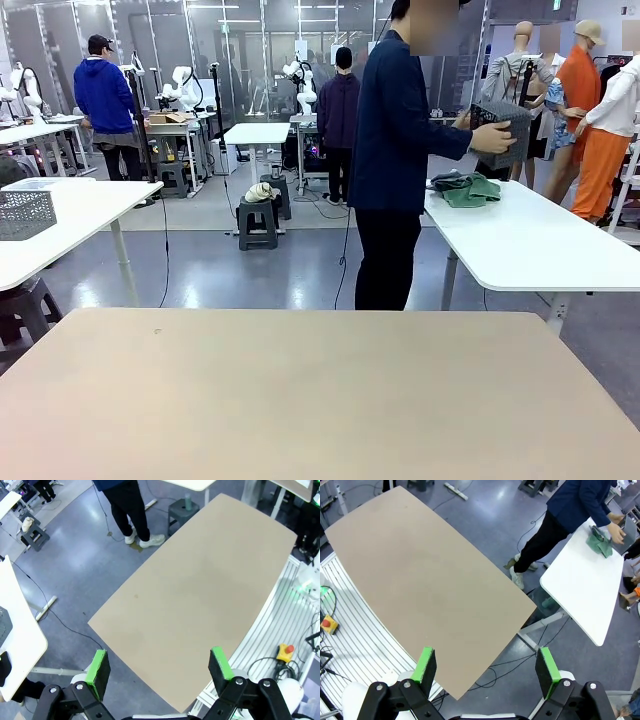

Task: Fold the towels and place them in the basket.
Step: When a person lays out a Towel with hook on the table, fold it in half twice.

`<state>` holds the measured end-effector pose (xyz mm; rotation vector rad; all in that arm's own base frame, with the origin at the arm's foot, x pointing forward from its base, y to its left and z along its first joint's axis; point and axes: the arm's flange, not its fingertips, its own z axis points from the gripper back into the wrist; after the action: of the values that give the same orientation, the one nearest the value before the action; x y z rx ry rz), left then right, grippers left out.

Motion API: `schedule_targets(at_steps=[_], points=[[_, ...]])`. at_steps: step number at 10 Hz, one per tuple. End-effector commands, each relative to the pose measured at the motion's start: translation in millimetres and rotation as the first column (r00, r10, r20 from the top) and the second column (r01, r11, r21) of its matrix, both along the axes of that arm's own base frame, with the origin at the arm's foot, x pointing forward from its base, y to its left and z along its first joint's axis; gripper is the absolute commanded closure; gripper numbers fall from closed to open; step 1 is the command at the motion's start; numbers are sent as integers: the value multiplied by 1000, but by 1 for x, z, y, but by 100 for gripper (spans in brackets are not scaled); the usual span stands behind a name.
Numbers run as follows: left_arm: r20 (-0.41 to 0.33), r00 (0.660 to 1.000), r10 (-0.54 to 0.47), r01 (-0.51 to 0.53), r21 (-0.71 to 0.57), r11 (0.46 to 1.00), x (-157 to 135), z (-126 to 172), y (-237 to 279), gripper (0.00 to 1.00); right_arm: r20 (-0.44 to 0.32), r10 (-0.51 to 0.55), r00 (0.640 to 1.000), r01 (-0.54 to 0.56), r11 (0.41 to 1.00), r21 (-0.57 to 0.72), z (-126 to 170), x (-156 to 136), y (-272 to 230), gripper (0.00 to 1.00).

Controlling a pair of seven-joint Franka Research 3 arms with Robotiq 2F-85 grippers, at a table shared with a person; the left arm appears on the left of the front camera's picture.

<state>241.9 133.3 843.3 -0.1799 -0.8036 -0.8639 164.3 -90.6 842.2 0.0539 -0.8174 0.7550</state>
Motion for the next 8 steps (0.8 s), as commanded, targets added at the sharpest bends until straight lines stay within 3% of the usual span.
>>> schedule_targets(at_steps=[1, 8], points=[[-14, 1000, -8, 9, 24, 1000, -2, 1, -1, 0, -28, 73, 997, -72, 997, 39, 2, -2, -1, 0], [-88, 980, -181, 177, -53, 983, -13, 6, -8, 0, -80, 236, 969, -225, 967, 120, 4, -8, 1, 0]])
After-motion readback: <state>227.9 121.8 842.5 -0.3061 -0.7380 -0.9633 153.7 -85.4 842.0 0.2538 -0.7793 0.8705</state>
